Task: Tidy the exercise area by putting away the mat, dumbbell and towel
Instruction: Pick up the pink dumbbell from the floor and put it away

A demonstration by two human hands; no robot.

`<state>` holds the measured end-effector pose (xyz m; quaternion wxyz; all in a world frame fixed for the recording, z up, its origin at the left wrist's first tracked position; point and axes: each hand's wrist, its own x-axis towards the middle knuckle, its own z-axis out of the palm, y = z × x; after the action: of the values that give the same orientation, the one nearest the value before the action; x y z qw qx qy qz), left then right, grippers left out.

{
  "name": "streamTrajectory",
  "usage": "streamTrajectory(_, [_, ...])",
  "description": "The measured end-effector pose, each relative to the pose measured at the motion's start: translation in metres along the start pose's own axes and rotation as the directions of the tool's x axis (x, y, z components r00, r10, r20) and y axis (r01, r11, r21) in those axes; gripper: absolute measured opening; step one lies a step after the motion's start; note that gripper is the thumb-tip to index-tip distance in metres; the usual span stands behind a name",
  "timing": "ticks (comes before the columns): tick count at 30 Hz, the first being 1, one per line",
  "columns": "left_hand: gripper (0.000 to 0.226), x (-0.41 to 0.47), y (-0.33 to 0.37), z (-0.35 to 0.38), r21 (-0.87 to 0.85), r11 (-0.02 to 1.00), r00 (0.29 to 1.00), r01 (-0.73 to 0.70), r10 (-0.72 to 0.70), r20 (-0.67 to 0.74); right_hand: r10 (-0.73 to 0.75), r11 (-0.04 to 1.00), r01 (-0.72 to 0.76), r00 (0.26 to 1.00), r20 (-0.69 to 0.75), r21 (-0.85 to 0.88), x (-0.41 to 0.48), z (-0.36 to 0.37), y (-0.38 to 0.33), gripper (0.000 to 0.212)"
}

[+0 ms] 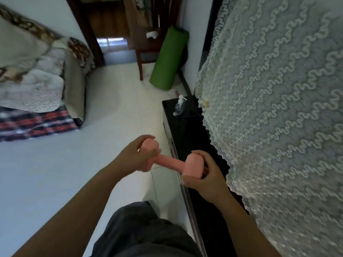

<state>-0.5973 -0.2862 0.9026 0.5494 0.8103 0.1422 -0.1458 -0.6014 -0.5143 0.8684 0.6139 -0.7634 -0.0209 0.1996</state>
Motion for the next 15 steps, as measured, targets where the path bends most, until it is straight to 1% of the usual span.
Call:
streamTrajectory(2, [0.055,0.009,-0.004,-0.016,-0.035,0.999,0.999,0.015,-0.016,-0.041,0.005,1.000,-0.004,0.999,0.041,-0.017,0.023,0.008,-0.010,0.068])
streamTrajectory(5, [0.063,0.034,-0.009,-0.040,-0.116,0.993,0.996,0.022,-0.033,-0.089,0.023,0.999,-0.020,0.996,0.081,-0.037,0.065,0.021,-0.024,0.068])
streamTrajectory(7, [0.068,0.057,-0.010,-0.061,-0.155,0.988,0.995,0.026,-0.041,-0.095,0.033,0.998,-0.029,0.995,0.092,-0.047,0.096,0.033,-0.033,0.069])
streamTrajectory(9, [0.069,0.084,-0.010,-0.086,-0.173,0.984,0.995,0.030,-0.046,-0.090,0.040,0.998,-0.035,0.996,0.080,-0.056,0.130,0.047,-0.043,0.068])
streamTrajectory(11, [0.061,0.115,-0.010,-0.112,-0.208,0.977,0.991,0.056,-0.079,-0.106,0.039,0.996,-0.033,0.996,0.074,-0.077,0.166,0.065,-0.056,0.068])
streamTrajectory(13, [0.047,0.148,-0.012,-0.140,-0.245,0.966,0.981,0.087,-0.126,-0.151,0.042,0.994,-0.033,0.996,0.083,-0.102,0.203,0.085,-0.069,0.069])
streamTrajectory(15, [0.035,0.178,-0.013,-0.169,-0.244,0.962,0.969,0.120,-0.168,-0.183,0.043,0.993,-0.031,0.994,0.099,-0.114,0.237,0.106,-0.085,0.074])
